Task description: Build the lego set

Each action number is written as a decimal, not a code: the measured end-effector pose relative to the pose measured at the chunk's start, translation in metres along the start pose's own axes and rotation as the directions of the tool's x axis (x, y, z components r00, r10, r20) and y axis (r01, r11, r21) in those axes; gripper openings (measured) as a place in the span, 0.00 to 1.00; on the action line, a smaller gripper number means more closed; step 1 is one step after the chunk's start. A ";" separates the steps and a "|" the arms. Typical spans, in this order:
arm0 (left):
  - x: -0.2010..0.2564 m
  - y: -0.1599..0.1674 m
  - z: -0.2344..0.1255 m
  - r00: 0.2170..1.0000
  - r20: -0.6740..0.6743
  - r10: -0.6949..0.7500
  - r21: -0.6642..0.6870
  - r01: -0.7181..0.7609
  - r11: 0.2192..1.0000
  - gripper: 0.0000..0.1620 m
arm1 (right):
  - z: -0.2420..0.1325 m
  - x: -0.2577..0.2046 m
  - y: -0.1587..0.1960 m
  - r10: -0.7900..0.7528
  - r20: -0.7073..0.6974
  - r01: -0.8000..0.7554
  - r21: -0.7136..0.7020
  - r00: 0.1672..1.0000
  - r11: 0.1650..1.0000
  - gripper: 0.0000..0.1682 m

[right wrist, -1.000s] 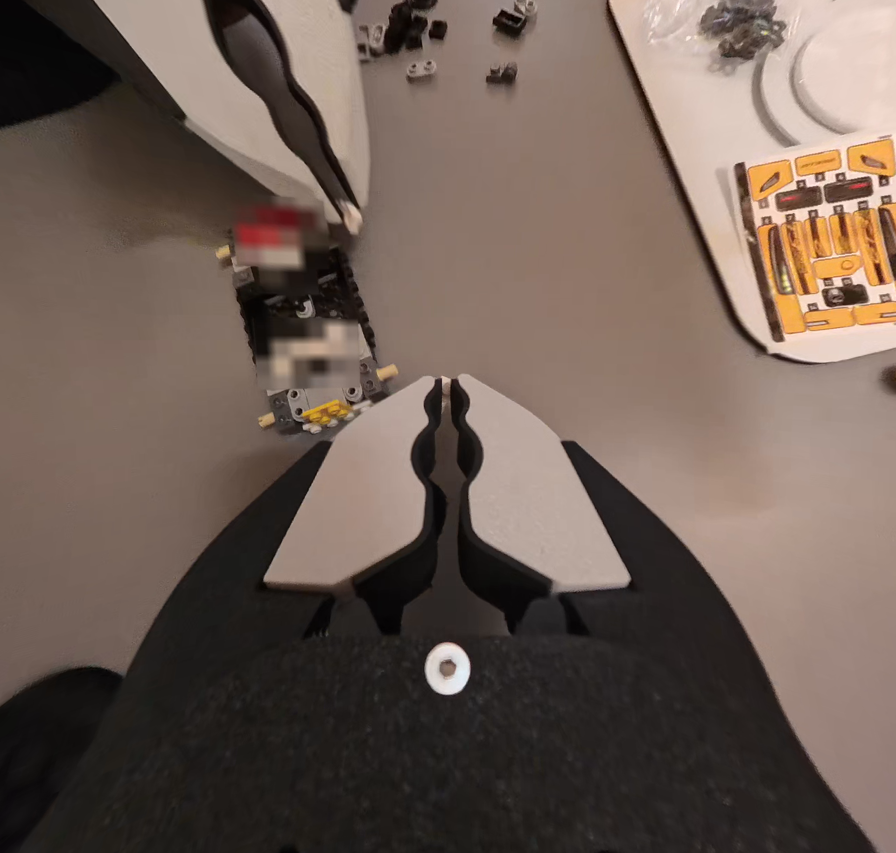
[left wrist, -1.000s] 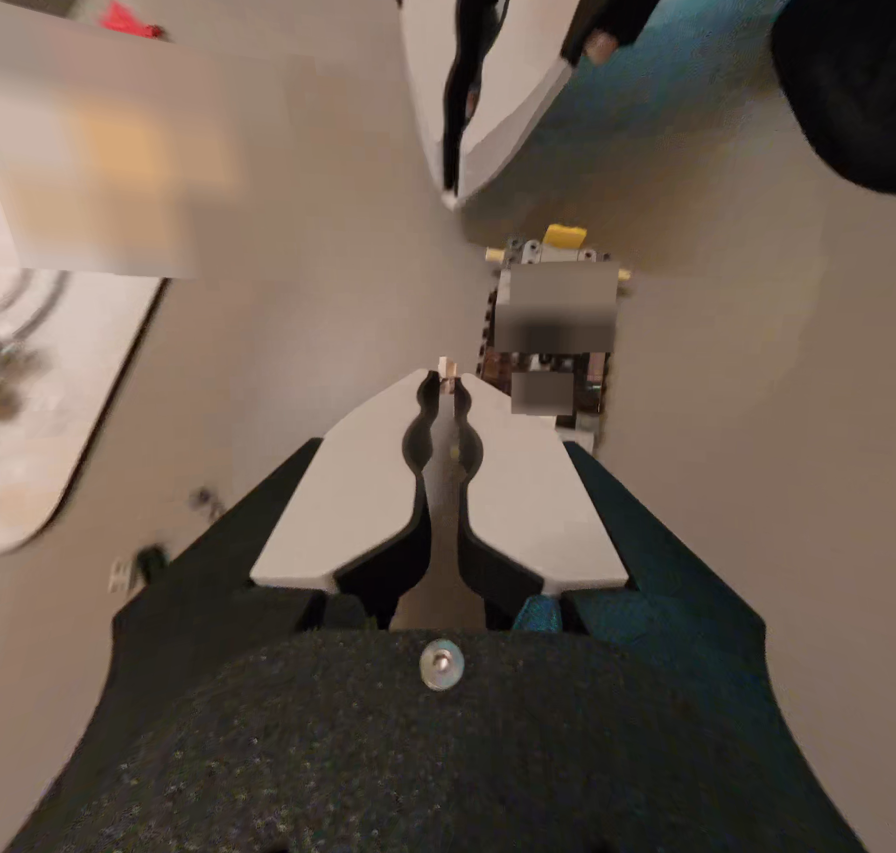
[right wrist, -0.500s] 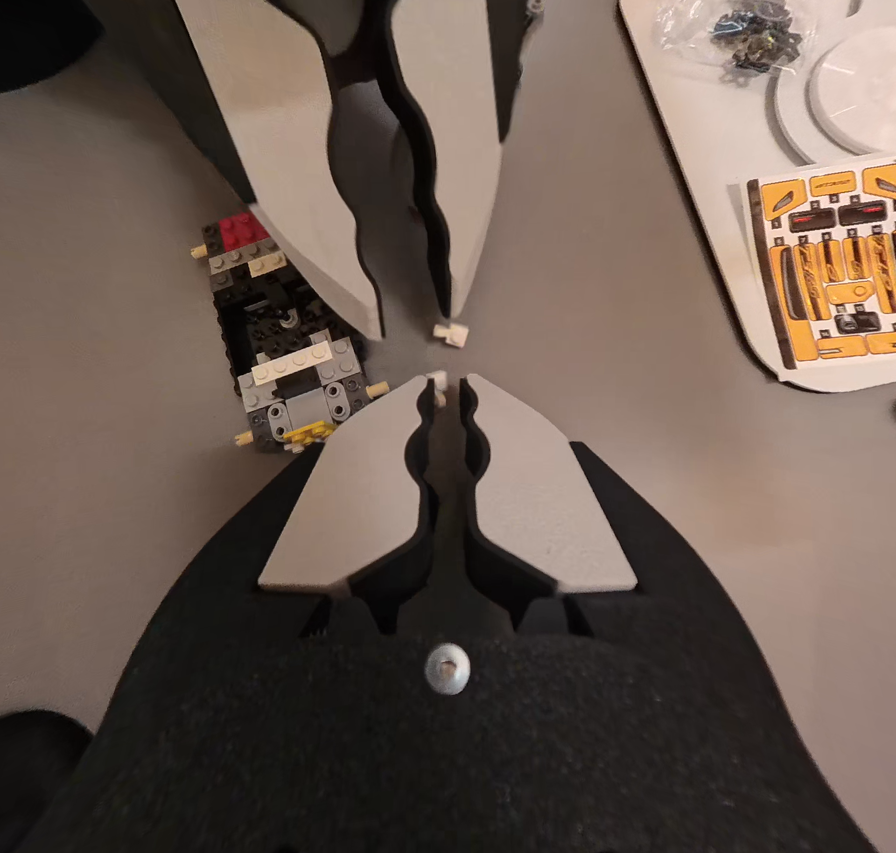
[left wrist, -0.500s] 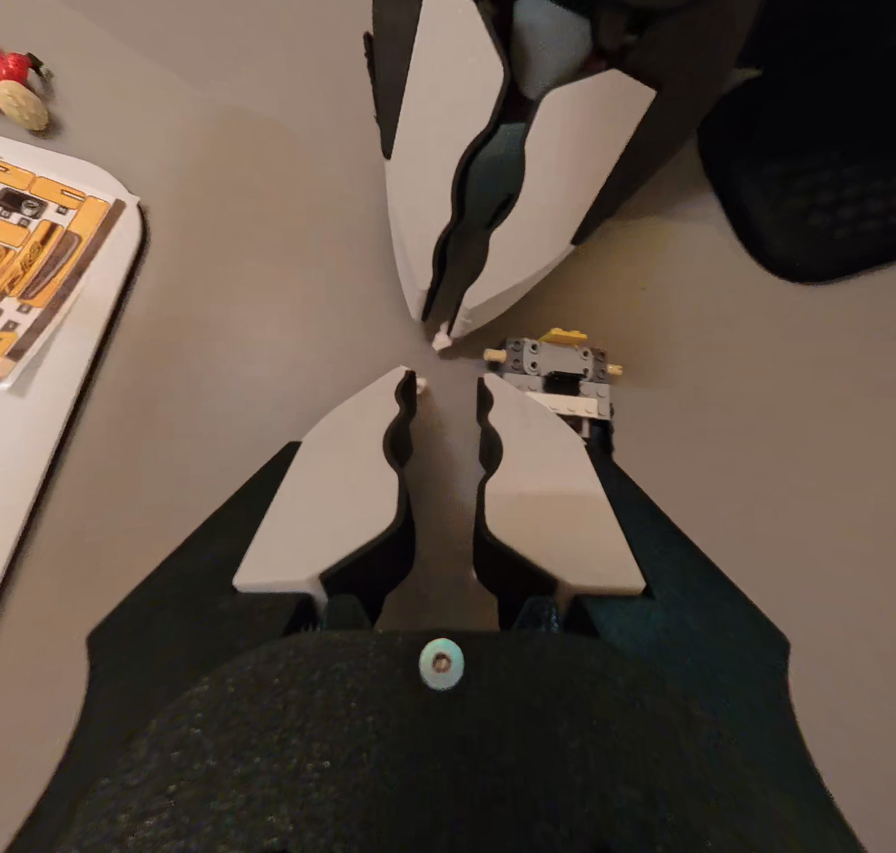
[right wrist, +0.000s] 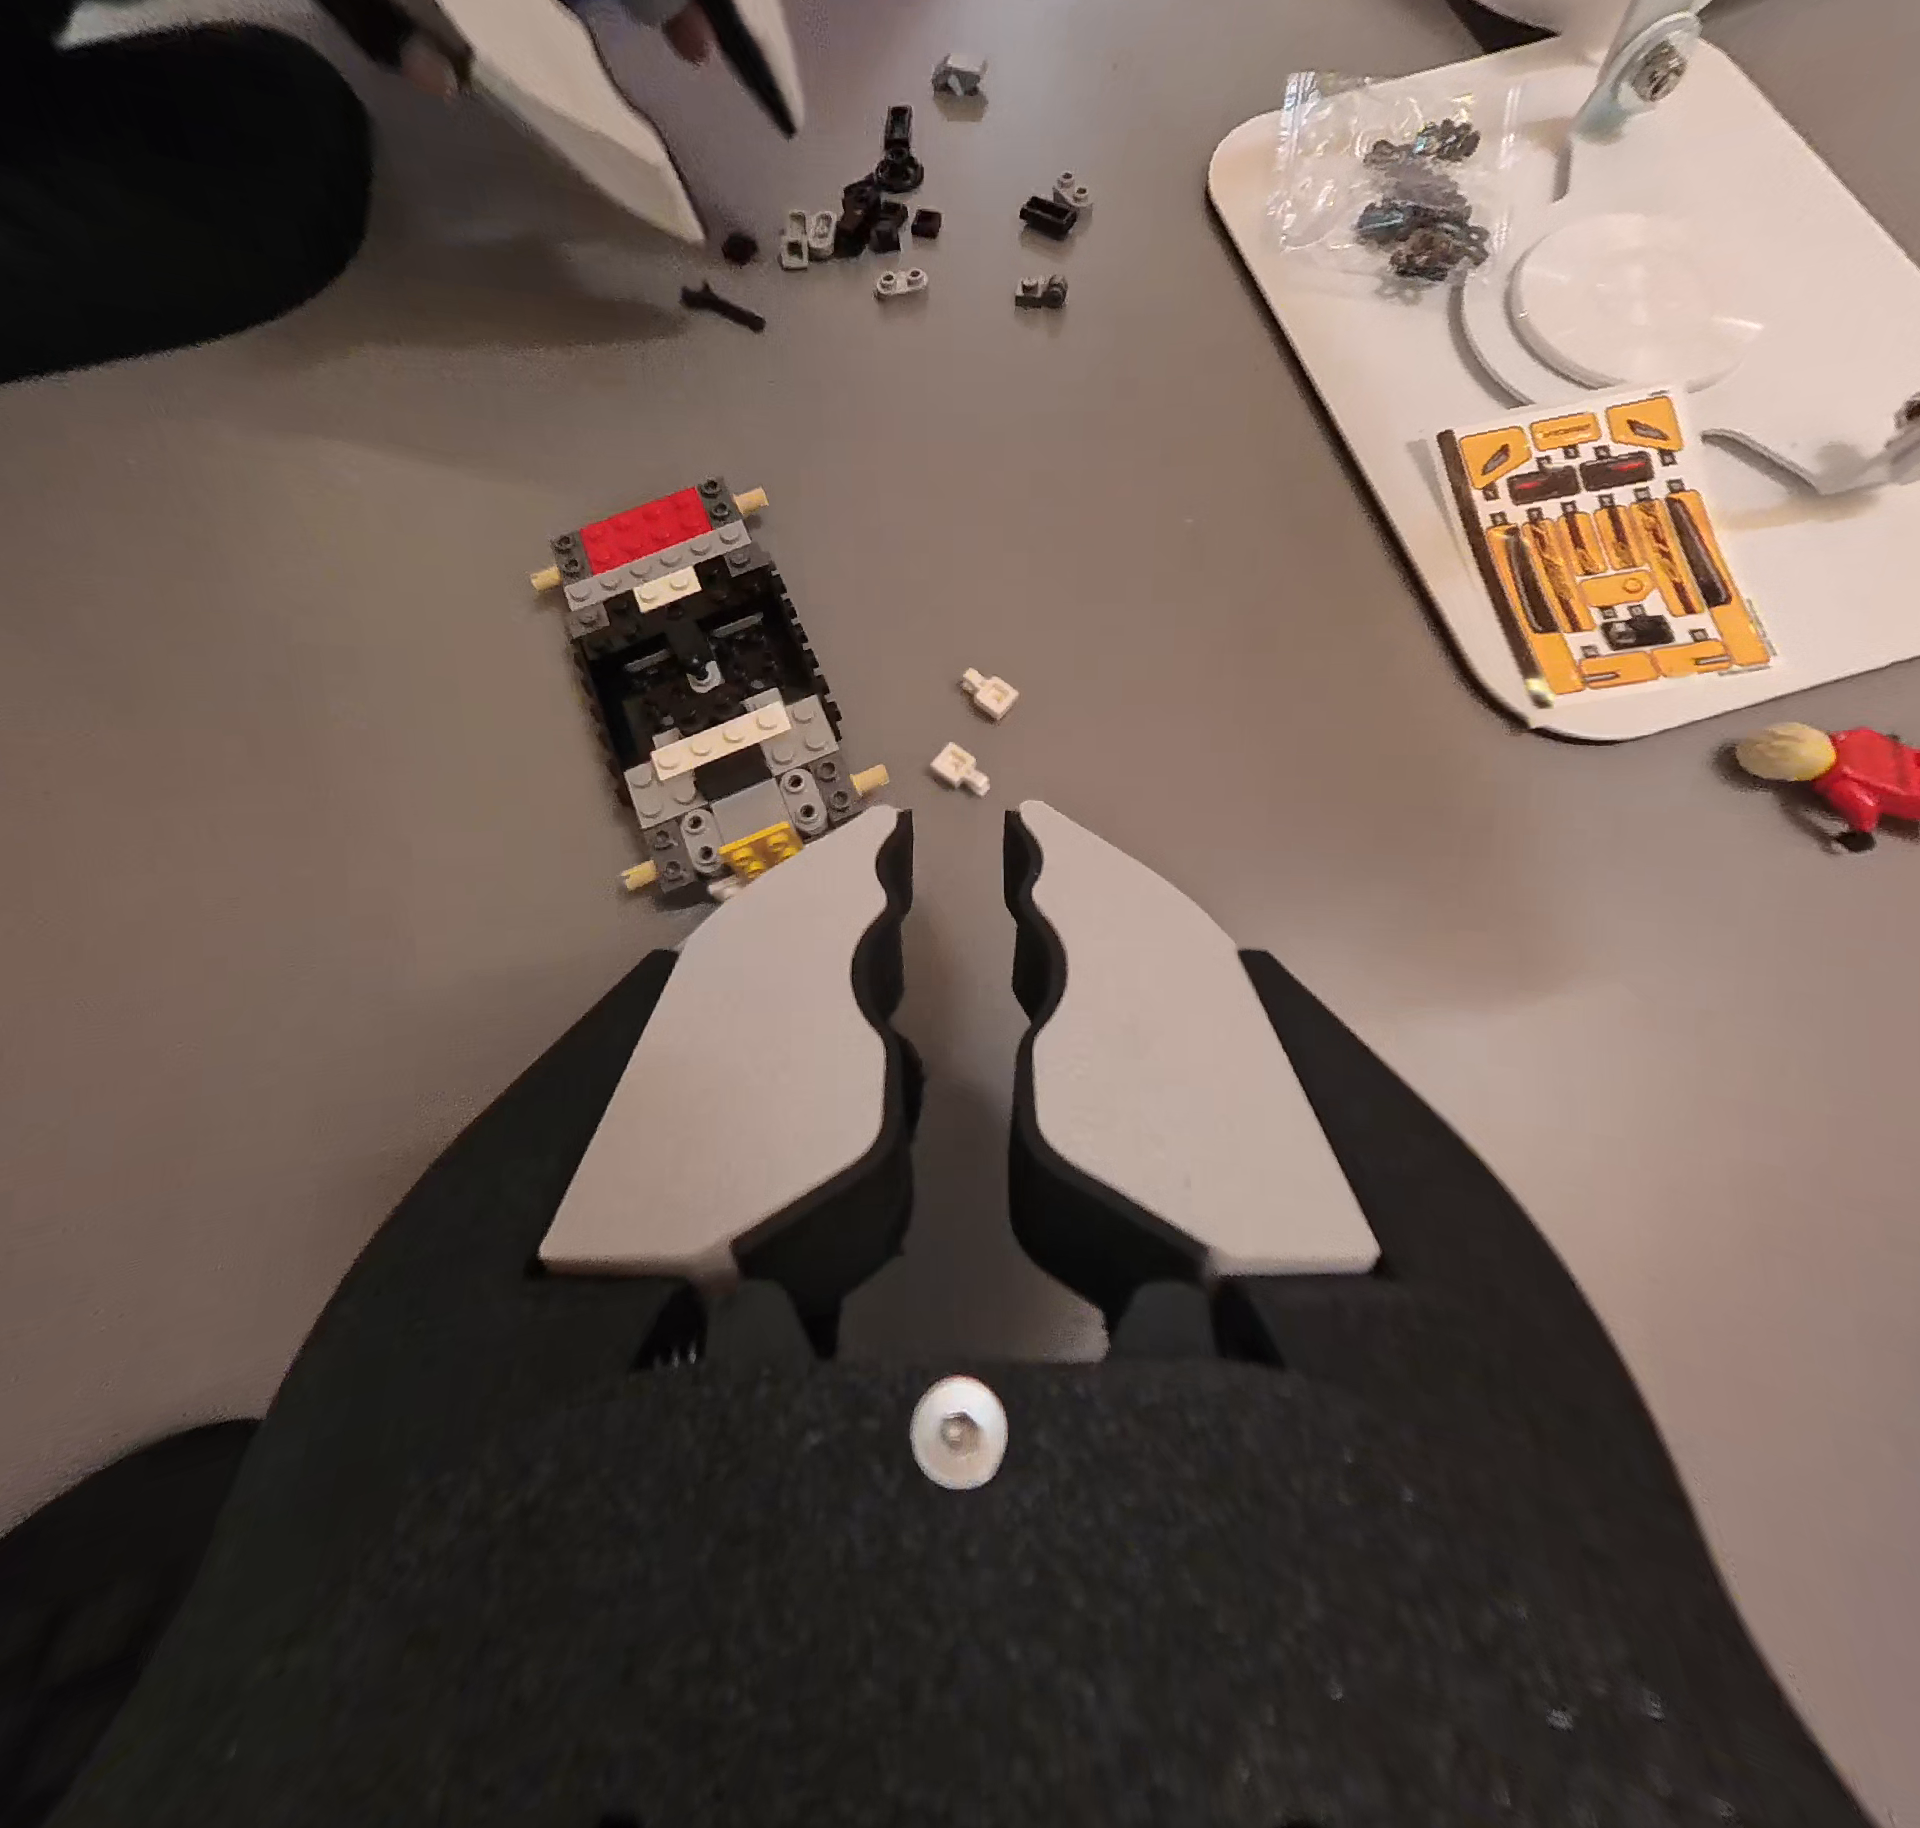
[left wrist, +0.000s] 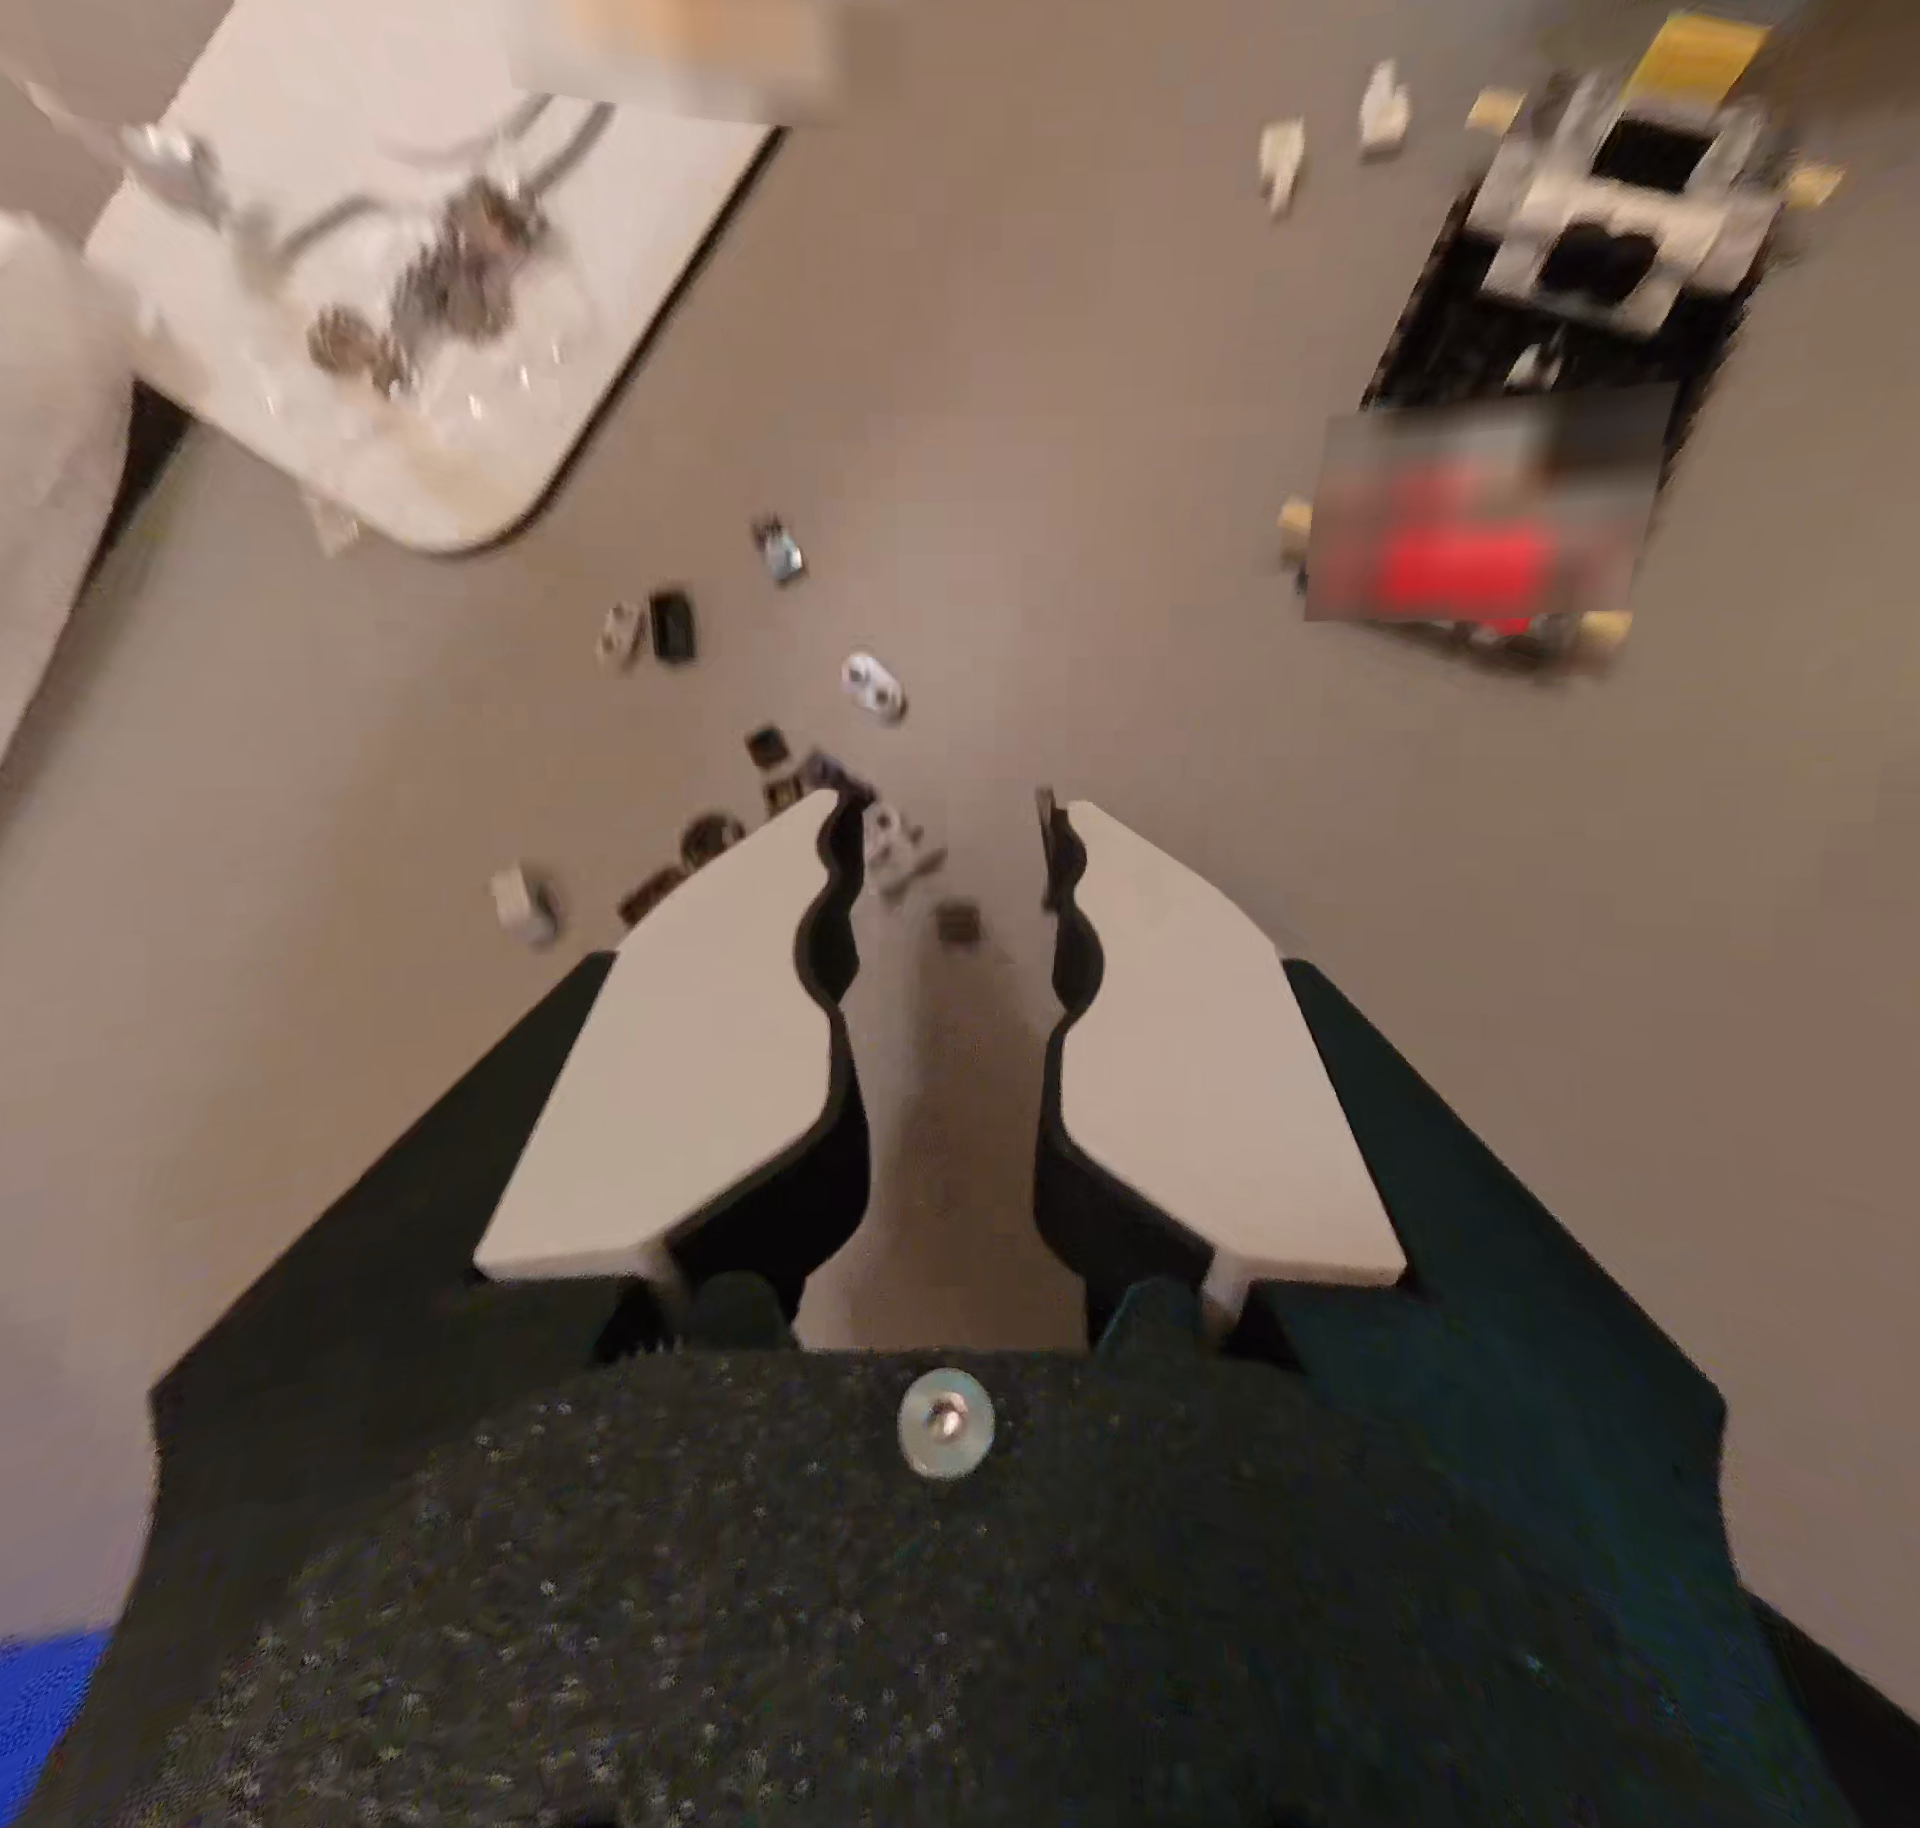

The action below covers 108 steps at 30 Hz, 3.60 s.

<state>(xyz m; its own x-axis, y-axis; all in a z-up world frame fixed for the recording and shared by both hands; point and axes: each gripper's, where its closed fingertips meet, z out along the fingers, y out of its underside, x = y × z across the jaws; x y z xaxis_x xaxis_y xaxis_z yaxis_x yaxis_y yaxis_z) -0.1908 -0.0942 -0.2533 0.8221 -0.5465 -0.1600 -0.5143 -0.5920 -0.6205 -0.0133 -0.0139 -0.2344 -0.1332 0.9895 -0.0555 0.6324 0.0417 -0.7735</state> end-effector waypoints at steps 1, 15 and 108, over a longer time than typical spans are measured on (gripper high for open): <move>0.002 0.010 0.001 1.000 0.019 -0.009 -0.007 0.009 1.000 0.21 | -0.001 -0.001 0.001 0.009 -0.004 -0.009 0.015 1.000 1.000 0.09; -0.041 0.034 0.014 0.955 0.209 -0.211 -0.058 0.227 0.972 0.01 | -0.003 0.001 0.001 0.060 -0.017 -0.059 0.079 0.998 0.995 0.08; -0.003 -0.079 -0.029 0.996 -0.071 0.055 0.557 -0.006 0.831 0.15 | -0.006 -0.002 0.005 0.061 0.000 -0.061 0.127 0.998 0.990 0.07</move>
<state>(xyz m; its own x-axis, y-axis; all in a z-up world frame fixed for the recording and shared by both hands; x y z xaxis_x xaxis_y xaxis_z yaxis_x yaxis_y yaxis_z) -0.1597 -0.0634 -0.1815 0.7730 -0.6190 -0.1387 -0.2959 -0.1585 -0.9420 -0.0053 -0.0150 -0.2346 -0.0945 0.9902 -0.1028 0.5375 -0.0362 -0.8425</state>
